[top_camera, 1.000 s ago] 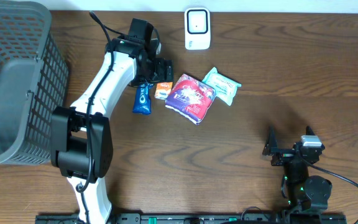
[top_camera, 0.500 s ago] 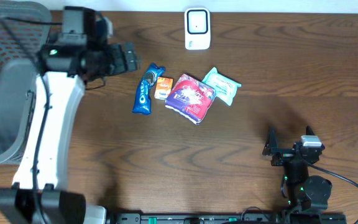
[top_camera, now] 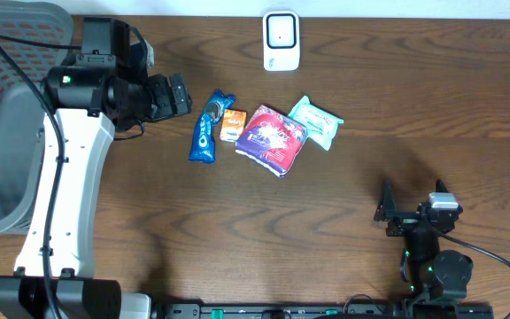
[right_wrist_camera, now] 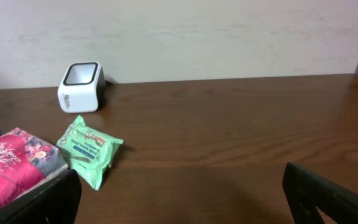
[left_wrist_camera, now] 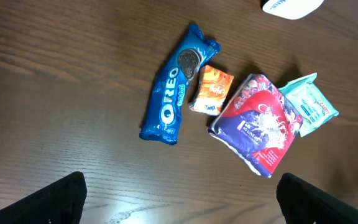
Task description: Scan the item barcode
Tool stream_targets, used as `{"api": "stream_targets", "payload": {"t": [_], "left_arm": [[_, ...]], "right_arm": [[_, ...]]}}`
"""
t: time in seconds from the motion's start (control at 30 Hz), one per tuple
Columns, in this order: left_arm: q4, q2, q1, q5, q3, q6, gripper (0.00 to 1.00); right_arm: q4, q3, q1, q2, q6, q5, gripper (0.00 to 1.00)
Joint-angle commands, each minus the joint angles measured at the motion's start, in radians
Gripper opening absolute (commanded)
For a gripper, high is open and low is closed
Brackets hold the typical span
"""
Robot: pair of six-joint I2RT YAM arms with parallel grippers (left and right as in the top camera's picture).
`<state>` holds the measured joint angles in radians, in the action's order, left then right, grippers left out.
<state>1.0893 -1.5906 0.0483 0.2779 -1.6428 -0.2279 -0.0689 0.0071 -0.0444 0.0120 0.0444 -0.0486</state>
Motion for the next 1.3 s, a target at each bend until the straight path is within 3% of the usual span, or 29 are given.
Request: {"api": "stream_targets", "payload": {"t": [0.0, 1.03, 1.1, 1.2, 1.27], "left_arm": [[0.003, -0.005, -0.004, -0.01, 0.003, 0.01, 0.98], [0.003, -0.005, -0.004, -0.01, 0.003, 0.01, 0.98], [0.003, -0.005, -0.004, -0.01, 0.003, 0.01, 0.98], [0.003, -0.005, -0.004, -0.01, 0.003, 0.01, 0.98], [0.003, -0.005, -0.004, -0.01, 0.003, 0.01, 0.98]], "right_arm": [[-0.003, -0.002, 0.007, -0.006, 0.01, -0.002, 0.99], [0.018, -0.002, 0.007, -0.006, 0.015, -0.014, 0.99], [0.094, -0.002, 0.007, -0.006, 0.158, -0.168, 0.99], [0.176, -0.002, 0.007, -0.006, 0.462, -0.549, 0.99], [0.227, -0.002, 0.007, -0.006, 0.623, -0.615, 0.99]]}}
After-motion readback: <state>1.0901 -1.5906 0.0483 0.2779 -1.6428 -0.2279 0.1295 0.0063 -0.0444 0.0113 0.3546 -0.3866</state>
